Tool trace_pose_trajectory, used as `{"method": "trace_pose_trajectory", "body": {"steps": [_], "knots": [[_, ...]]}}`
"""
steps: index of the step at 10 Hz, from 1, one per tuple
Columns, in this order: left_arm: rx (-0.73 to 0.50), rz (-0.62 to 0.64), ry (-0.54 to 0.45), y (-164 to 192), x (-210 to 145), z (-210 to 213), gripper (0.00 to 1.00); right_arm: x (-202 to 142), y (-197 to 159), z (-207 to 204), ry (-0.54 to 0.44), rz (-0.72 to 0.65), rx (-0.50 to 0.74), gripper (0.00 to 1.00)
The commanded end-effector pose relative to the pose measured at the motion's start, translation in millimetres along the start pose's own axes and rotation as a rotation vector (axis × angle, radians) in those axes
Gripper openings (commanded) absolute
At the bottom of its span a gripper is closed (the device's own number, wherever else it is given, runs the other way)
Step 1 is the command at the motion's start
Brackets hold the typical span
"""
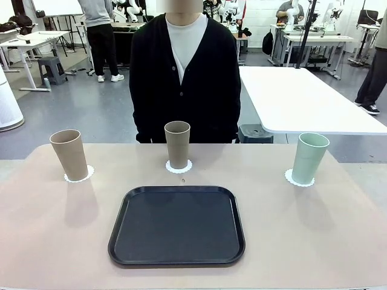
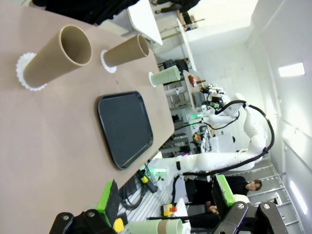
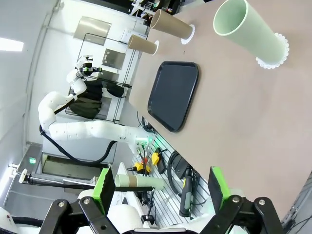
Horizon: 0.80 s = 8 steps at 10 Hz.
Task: Place coasters on the table and set cups on them.
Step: Take one Reusable plastic cup from the Flat Tray and place it on a coaster set by the human.
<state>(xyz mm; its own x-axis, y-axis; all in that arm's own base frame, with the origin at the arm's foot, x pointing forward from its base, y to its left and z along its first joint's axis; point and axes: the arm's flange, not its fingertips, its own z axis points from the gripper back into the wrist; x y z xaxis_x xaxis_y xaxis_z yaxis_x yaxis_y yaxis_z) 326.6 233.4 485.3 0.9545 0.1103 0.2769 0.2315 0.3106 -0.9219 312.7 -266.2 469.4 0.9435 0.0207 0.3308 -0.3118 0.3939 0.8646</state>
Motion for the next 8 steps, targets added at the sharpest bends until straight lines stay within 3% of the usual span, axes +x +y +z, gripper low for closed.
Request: {"method": "trace_pose_trajectory", "body": {"steps": [1,8], "knots": [[-0.012,-0.003,-0.003,-2.3,-0.9,1.9,1.0,1.2,1.0,2.8,-0.002,-0.015,-0.005,1.0],[-0.012,-0.003,-0.003,-2.3,-0.9,1.9,1.0,1.2,1.0,2.8,-0.002,-0.015,-0.005,1.0]]}}
